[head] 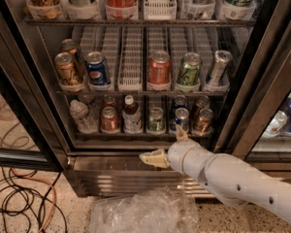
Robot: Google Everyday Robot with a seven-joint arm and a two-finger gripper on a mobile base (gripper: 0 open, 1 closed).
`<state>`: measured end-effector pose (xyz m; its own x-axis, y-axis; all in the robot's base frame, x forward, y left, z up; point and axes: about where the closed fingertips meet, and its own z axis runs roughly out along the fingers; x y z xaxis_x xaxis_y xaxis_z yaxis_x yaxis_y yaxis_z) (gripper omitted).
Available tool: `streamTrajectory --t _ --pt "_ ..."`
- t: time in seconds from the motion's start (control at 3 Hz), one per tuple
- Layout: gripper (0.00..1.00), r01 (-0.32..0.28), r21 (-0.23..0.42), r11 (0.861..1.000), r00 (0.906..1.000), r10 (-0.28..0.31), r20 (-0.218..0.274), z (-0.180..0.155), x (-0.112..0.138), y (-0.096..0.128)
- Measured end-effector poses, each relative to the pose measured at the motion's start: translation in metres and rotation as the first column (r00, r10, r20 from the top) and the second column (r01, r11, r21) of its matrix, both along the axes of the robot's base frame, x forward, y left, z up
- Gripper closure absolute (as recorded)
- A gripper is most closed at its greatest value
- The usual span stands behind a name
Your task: Pick blue plastic bottle from bottom shelf of fridge
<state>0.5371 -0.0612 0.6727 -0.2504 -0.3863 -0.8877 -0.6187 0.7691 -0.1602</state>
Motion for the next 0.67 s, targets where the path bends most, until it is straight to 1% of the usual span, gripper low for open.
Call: streamTrajectory --t 0.33,0.67 --pt "0.07 0.008 0.018 1.0 0.9995 -0.008 0.03 -0.007 0.023 0.018" --pt "0.0 0.02 0.053 0.998 0.9987 -0.022 0.045 -0.009 0.038 0.032"
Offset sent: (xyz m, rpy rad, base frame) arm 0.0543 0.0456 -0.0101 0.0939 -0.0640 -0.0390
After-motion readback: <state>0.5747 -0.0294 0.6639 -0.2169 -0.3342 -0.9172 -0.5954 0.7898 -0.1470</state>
